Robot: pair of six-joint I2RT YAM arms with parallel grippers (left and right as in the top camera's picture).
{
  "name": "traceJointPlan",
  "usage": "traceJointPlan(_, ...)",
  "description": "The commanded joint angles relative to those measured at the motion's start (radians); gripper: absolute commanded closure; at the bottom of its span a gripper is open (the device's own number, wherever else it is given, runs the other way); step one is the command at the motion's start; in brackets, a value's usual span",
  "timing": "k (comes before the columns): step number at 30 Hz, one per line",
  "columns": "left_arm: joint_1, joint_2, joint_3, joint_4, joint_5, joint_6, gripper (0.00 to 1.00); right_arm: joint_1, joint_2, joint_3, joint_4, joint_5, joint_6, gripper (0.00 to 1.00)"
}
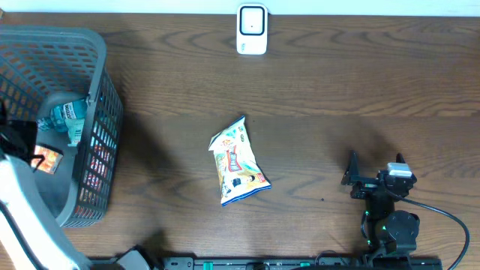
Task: Scan the item barcode
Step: 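Reach the left gripper back into the basket toward the tissue pack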
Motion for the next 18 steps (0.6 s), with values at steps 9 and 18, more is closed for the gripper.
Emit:
traceJointPlan(9,0.056,0.388,0.011,0.118,0.040,0.163,0.02,0.004,0.000,-0.002,-0.004,-0.002,-0.008,0.01)
traceJointPlan(18,0.056,0.590,0.008,0.213,0.096,0.294,0.02,0.004,0.000,-0.002,-0.004,-0.002,-0.008,0.01)
